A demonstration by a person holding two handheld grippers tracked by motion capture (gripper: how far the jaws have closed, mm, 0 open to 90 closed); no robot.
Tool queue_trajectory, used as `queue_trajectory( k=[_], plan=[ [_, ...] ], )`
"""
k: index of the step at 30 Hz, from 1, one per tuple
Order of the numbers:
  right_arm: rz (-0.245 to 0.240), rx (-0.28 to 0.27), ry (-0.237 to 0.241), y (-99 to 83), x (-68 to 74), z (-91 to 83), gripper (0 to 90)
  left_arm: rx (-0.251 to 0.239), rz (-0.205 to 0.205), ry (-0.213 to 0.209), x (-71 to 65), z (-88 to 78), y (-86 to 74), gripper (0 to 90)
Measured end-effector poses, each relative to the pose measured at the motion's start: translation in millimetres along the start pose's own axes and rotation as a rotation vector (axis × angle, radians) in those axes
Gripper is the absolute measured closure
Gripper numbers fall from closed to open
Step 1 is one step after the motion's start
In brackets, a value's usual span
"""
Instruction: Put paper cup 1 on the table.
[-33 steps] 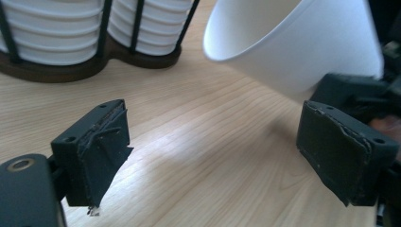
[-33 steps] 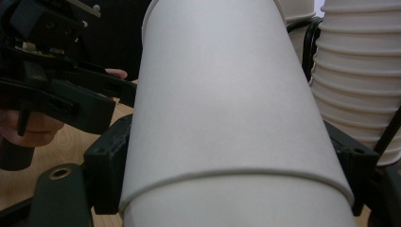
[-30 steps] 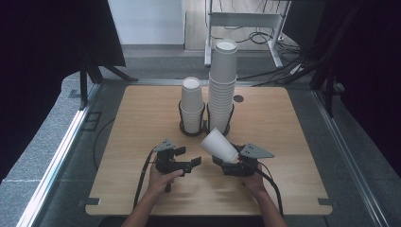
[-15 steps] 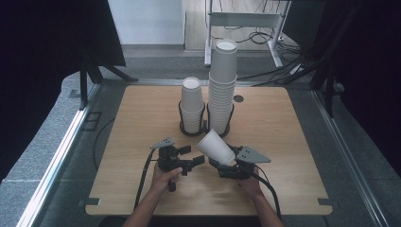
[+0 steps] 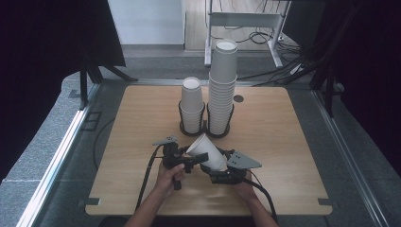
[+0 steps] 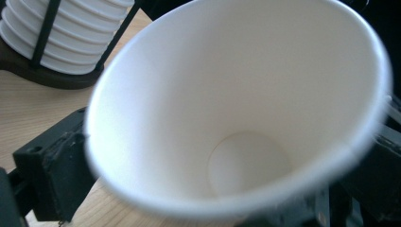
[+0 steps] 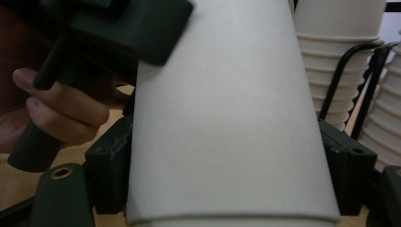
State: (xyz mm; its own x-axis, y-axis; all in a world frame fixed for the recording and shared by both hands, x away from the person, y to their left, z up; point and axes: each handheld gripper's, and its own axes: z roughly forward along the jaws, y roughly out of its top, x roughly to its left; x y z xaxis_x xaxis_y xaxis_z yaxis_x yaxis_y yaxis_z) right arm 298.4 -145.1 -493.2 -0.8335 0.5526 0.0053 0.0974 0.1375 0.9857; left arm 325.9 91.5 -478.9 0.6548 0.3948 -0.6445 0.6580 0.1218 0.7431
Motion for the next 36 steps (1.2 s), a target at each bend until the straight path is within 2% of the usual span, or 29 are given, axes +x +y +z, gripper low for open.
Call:
queue_trajectory(
  k=[4, 6, 9, 13, 19, 24, 29, 32, 36],
  plan=[
    [-0.023, 0.019, 0.005, -1.7, 5.6, 4.4, 20.8, -0.002, -0.001, 0.005, 1.7, 2.4, -0.4, 0.0],
    [-0.019, 0.024, 0.007, -2.3, 5.7, 5.0, 20.8, -0.005, -0.001, 0.004, 2.4, 2.2, -0.3, 0.7],
    [-0.014, 0.028, 0.004, -3.1, 5.2, 5.6, 20.9, -0.014, -0.020, -0.018, 4.1, 3.1, -0.1, 3.6],
    [-0.012, 0.043, 0.005, -4.7, 6.2, 7.8, 21.0, -0.019, -0.007, -0.011, 3.4, 4.6, -1.2, 8.1],
    [-0.010, 0.057, 0.008, -4.8, 5.0, 8.3, 20.5, -0.030, -0.016, -0.013, 4.8, 4.5, -3.3, 9.7],
    [-0.008, 0.068, 0.014, -5.4, 3.8, 8.6, 20.0, -0.034, -0.004, 0.002, 3.6, 5.2, -4.2, 10.6],
    [-0.002, 0.080, 0.021, -5.4, 2.9, 8.3, 19.0, -0.028, 0.026, 0.018, 0.3, 5.2, -3.8, 11.4],
    [0.015, 0.086, 0.023, -4.5, 2.4, 7.6, 16.5, -0.051, 0.045, 0.029, -3.3, 1.5, -1.0, 11.8],
    [0.028, 0.127, 0.034, -7.4, -0.8, 8.6, 13.6, -0.089, 0.063, 0.044, -5.1, -9.9, 5.9, 11.9]
  ],
)
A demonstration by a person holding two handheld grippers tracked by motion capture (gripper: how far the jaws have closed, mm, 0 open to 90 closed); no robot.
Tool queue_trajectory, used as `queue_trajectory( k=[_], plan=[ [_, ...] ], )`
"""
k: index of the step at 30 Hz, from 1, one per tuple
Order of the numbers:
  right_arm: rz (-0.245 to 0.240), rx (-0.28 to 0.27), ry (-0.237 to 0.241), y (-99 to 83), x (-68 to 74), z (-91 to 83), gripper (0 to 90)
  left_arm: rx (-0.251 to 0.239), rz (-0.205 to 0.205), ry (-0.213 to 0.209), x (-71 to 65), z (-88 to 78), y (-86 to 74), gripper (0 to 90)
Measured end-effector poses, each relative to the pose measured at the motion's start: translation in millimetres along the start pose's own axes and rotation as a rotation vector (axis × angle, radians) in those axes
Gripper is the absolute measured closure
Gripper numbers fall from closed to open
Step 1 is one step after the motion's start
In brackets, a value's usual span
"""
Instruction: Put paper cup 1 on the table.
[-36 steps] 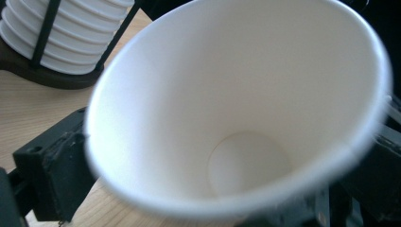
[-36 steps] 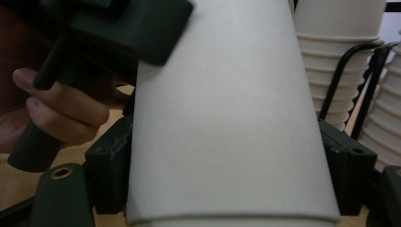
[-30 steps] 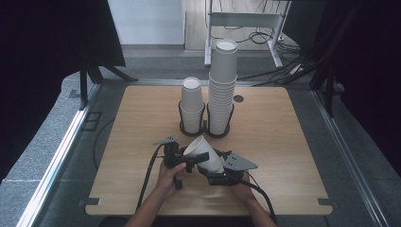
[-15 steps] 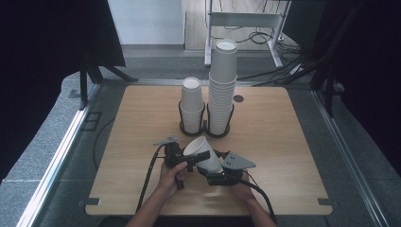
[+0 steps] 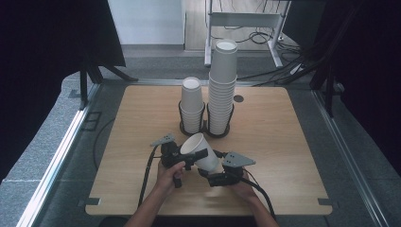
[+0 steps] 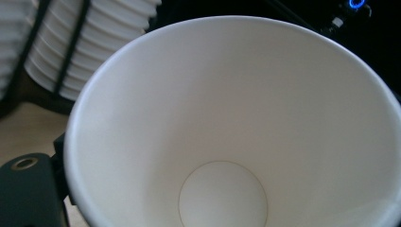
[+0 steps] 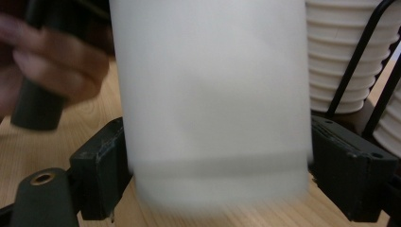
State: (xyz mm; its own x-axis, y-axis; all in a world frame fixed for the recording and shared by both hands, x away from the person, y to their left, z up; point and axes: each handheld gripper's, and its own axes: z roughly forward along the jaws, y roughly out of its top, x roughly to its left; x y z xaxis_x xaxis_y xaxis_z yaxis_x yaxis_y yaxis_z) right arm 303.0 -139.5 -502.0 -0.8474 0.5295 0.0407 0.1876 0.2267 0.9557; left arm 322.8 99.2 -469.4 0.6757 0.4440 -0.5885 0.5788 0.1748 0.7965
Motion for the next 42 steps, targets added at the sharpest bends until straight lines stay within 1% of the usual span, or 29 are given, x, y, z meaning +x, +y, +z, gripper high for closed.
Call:
queue_trajectory(
  k=[2, 7, 14, 16, 20, 24, 28, 30, 33, 36, 40, 42],
  plan=[
    [0.005, 0.011, 0.004, -0.5, -0.5, 0.6, 13.2, -0.016, -0.006, 0.003, 1.6, -5.4, 3.1, 12.0],
    [-0.002, 0.026, -0.005, -0.6, -2.3, -0.5, 13.2, -0.042, -0.017, 0.023, 5.4, -13.9, 7.8, 12.0],
    [0.001, 0.025, -0.029, -0.2, -6.5, -4.4, 13.5, -0.042, 0.050, 0.085, 2.8, -20.8, 13.3, 11.9],
    [0.003, 0.024, -0.030, -0.4, -7.4, -4.9, 13.6, -0.043, 0.060, 0.100, 3.2, -22.4, 14.0, 11.9],
    [0.001, 0.027, -0.032, -0.6, -8.2, -5.7, 13.8, -0.038, 0.083, 0.152, 4.5, -25.9, 15.4, 11.9],
    [0.000, 0.029, -0.033, -0.7, -8.5, -6.1, 13.8, -0.036, 0.106, 0.192, 5.4, -28.7, 16.6, 11.9],
    [-0.006, 0.028, -0.031, -0.8, -7.8, -6.0, 13.8, -0.025, 0.140, 0.239, 5.7, -30.5, 17.5, 11.9],
    [-0.007, 0.029, -0.030, -0.9, -7.7, -6.0, 13.8, -0.024, 0.146, 0.253, 6.2, -31.3, 17.7, 11.9],
    [-0.008, 0.030, -0.031, -1.0, -7.8, -6.0, 13.8, -0.016, 0.161, 0.283, 7.8, -32.6, 17.8, 11.9],
    [-0.008, 0.030, -0.031, -1.0, -7.9, -6.3, 13.8, -0.015, 0.159, 0.297, 9.9, -33.9, 17.7, 11.9],
    [-0.009, 0.034, -0.035, -1.5, -8.5, -6.2, 13.7, -0.008, 0.178, 0.353, 13.0, -35.7, 17.4, 11.8],
    [-0.009, 0.035, -0.036, -2.0, -8.8, -6.1, 13.8, -0.010, 0.179, 0.370, 14.4, -37.0, 17.4, 11.9]
  ],
)
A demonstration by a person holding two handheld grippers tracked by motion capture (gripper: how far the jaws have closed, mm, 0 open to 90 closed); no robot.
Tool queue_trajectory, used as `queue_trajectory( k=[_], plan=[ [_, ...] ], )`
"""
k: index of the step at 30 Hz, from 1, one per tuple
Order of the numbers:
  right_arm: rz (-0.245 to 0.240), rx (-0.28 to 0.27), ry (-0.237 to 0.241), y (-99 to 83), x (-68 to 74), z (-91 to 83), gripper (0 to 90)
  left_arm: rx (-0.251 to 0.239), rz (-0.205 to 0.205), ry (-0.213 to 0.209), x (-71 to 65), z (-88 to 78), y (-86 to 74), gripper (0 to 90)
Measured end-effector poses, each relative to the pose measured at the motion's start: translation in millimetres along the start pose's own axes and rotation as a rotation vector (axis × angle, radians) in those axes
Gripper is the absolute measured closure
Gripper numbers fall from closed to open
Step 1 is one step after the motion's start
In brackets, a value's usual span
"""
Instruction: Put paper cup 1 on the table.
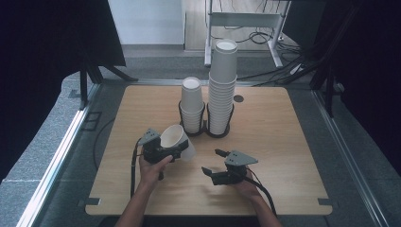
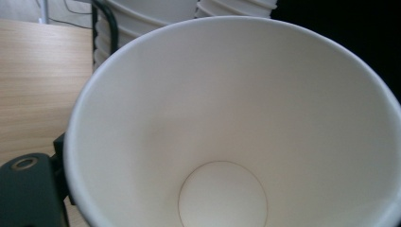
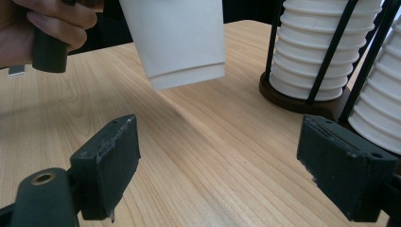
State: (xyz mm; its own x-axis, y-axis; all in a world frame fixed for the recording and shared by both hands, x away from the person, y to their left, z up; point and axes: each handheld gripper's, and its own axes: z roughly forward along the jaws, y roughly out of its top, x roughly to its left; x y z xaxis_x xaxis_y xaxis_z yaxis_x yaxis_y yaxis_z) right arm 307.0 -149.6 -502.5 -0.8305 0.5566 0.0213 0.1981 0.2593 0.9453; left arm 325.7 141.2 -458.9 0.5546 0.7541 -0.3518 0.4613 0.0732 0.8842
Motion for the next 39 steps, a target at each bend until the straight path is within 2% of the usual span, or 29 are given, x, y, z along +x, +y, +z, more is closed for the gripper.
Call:
queue_trajectory(
  k=[14, 19, 33, 39],
  plan=[
    [0.006, -0.001, -0.001, 0.2, -0.5, -0.5, 14.2, 0.030, 0.049, 0.133, 9.7, -1.6, -1.9, 11.8],
    [0.009, 0.007, -0.004, -0.9, -0.6, 0.6, 14.2, 0.045, 0.098, 0.218, 14.1, -3.4, -2.7, 11.7],
    [0.006, 0.020, -0.015, -2.7, -1.4, 1.5, 14.2, 0.063, 0.110, 0.285, 23.8, -4.6, -5.1, 11.5],
    [0.004, 0.025, -0.013, -3.0, -1.6, 1.6, 14.2, 0.100, 0.157, 0.361, 26.1, -0.4, -9.2, 11.3]
  ],
)
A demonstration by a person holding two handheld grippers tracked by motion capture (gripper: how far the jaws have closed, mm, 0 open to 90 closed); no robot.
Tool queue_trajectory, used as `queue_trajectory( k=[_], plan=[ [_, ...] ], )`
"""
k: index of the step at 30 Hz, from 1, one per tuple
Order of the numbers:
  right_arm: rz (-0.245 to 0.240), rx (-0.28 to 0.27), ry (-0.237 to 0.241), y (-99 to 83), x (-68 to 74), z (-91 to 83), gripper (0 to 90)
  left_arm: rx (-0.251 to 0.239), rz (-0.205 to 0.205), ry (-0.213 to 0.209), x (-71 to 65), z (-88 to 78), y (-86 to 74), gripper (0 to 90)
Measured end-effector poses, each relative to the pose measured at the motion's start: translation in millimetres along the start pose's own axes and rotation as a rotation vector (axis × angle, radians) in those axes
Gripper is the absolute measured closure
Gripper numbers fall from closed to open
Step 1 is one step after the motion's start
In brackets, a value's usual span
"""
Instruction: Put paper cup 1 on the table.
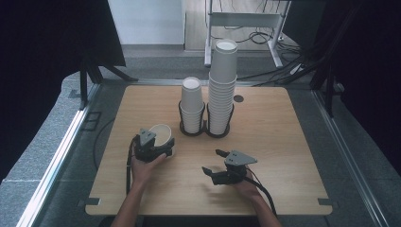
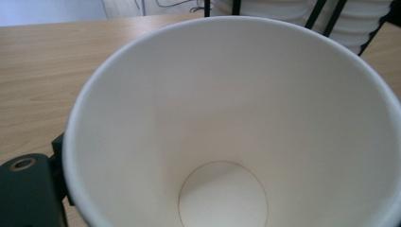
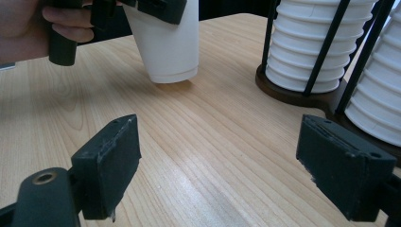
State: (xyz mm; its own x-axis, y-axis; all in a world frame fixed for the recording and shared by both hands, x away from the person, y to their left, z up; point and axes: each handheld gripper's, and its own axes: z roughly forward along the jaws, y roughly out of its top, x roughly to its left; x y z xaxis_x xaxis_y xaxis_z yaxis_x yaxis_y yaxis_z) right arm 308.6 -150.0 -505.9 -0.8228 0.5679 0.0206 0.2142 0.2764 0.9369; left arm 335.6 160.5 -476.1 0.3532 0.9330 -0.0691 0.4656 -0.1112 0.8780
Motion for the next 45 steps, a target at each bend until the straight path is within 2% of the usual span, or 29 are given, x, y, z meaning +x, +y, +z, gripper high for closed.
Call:
queue_trajectory(
  k=[5, 11, 13, 15, 22, 26, 31, 35, 41, 45],
  plan=[
    [-0.002, 0.005, 0.001, -0.8, 0.4, 1.1, 14.2, 0.029, 0.024, 0.050, 1.7, 4.3, -3.6, 11.2],
    [-0.002, 0.006, 0.002, -1.1, 0.5, 1.2, 14.3, 0.031, 0.027, 0.065, 3.2, 6.9, -6.3, 11.0],
    [-0.002, 0.006, 0.003, -1.2, 0.6, 1.4, 14.3, 0.031, 0.035, 0.084, 2.3, 7.1, -6.8, 10.8],
    [-0.002, 0.005, 0.004, -1.3, 0.8, 1.7, 14.3, 0.030, 0.050, 0.109, 0.9, 7.7, -7.5, 10.6],
    [-0.001, 0.001, 0.008, -1.1, 0.9, 1.2, 14.3, 0.037, 0.116, 0.146, -6.5, 10.1, -8.9, 8.9],
    [-0.006, -0.002, 0.008, -0.8, 1.3, 0.7, 14.3, 0.022, 0.110, 0.128, -8.3, 8.7, -8.0, 3.8],
    [-0.005, -0.003, 0.006, -0.9, 0.9, 0.7, 14.3, -0.018, 0.086, 0.137, -9.5, 0.9, -3.0, 0.2],
    [-0.008, -0.002, 0.008, -0.8, 1.4, 0.6, 14.3, -0.039, 0.084, 0.146, -11.8, -8.1, 3.5, 0.0],
    [-0.010, 0.002, 0.011, -1.2, 2.0, 1.3, 14.3, -0.052, 0.097, 0.152, -18.2, -18.2, 10.6, 0.0],
    [-0.009, 0.003, 0.011, -1.2, 1.7, 1.3, 14.4, -0.068, 0.120, 0.156, -23.6, -25.2, 15.3, 0.0]
  ],
)
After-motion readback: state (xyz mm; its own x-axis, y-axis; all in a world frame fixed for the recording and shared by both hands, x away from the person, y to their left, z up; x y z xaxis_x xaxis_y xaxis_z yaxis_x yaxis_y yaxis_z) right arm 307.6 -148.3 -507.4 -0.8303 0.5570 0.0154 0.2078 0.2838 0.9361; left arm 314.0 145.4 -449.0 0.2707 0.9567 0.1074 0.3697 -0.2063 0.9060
